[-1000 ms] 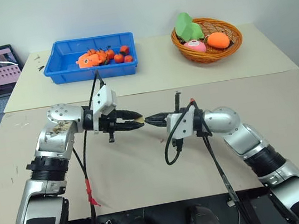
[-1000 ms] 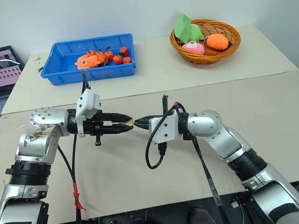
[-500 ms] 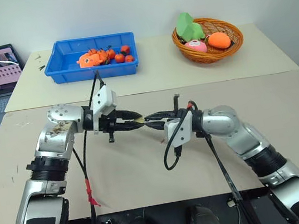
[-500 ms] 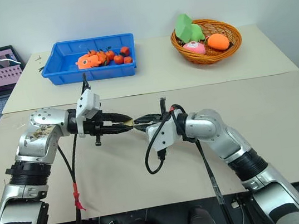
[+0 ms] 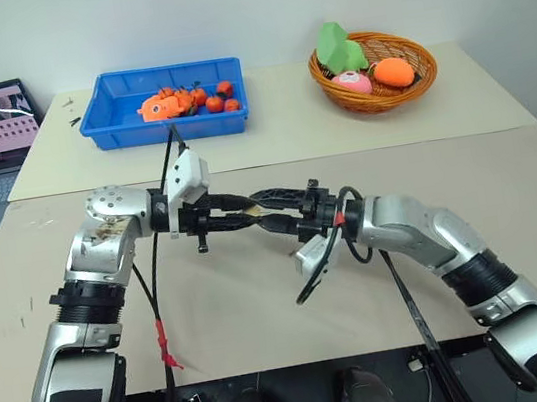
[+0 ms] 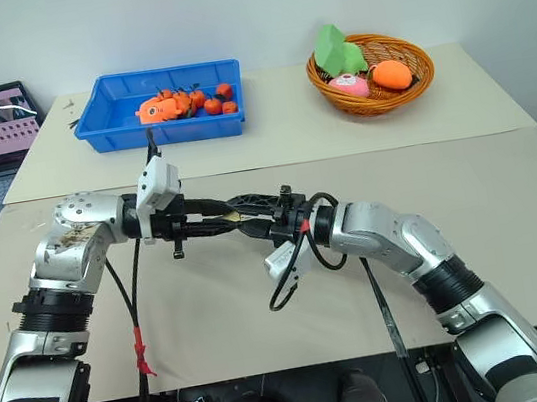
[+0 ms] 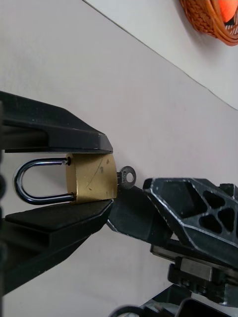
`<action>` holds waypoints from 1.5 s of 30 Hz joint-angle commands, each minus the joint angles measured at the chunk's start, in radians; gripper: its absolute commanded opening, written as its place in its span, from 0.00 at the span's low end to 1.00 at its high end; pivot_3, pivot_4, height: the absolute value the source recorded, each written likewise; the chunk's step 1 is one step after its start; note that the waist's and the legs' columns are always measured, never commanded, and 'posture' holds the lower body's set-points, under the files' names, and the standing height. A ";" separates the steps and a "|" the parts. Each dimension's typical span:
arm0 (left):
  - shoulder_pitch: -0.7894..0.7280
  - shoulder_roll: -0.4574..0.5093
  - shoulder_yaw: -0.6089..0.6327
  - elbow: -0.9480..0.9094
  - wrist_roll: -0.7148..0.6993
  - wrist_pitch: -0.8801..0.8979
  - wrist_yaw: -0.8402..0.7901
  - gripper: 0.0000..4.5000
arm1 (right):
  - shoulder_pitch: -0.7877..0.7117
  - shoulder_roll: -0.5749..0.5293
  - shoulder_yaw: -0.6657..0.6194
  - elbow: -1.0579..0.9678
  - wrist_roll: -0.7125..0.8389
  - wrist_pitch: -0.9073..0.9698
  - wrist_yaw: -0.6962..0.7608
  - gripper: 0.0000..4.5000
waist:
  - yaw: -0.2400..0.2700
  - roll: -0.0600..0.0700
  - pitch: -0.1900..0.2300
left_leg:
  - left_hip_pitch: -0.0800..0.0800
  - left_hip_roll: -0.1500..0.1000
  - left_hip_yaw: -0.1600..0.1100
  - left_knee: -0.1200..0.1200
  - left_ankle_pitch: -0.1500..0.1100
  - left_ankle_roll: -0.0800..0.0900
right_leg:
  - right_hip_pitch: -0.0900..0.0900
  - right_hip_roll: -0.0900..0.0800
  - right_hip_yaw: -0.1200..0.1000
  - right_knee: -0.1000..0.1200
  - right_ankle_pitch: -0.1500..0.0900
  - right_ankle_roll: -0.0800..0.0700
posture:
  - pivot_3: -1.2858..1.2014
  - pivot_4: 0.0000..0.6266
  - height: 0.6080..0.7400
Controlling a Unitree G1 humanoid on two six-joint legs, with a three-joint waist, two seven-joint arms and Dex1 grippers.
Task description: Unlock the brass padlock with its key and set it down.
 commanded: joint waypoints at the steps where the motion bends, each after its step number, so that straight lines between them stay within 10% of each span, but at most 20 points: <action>1: -0.013 0.004 -0.002 -0.018 0.001 -0.007 -0.006 0.19 | -0.051 -0.005 -0.046 -0.013 -0.041 -0.017 -0.125 0.58 | -0.001 0.000 0.000 | 0.000 0.000 0.000 0.000 0.000 0.000 | 0.000 0.000 0.000 0.000 0.000 0.000 | 0.52 0.24 0.57; 31: -0.012 0.007 0.001 -0.022 -0.002 -0.006 0.003 0.19 | -0.051 0.002 0.029 0.041 -0.046 -0.040 -0.104 0.58 | -0.001 0.000 0.000 | 0.000 0.000 0.000 0.000 0.000 0.000 | 0.000 0.000 0.000 0.000 0.000 0.000 | 0.52 0.24 0.57; 40: -0.013 0.008 0.002 -0.022 -0.002 -0.004 0.005 0.19 | -0.053 0.003 0.028 0.047 -0.040 -0.040 -0.100 0.03 | -0.001 0.000 0.000 | 0.000 0.000 0.000 0.000 0.000 0.000 | 0.000 0.000 0.000 0.000 0.000 0.000 | 0.52 0.24 0.57; 45: -0.013 0.009 0.002 -0.025 -0.003 -0.002 0.005 0.19 | -0.056 0.006 0.026 0.054 -0.037 -0.036 -0.099 0.03 | -0.001 0.000 0.000 | 0.000 0.000 0.000 0.000 0.000 0.000 | 0.000 0.000 0.000 0.000 0.000 0.000 | 0.52 0.24 0.57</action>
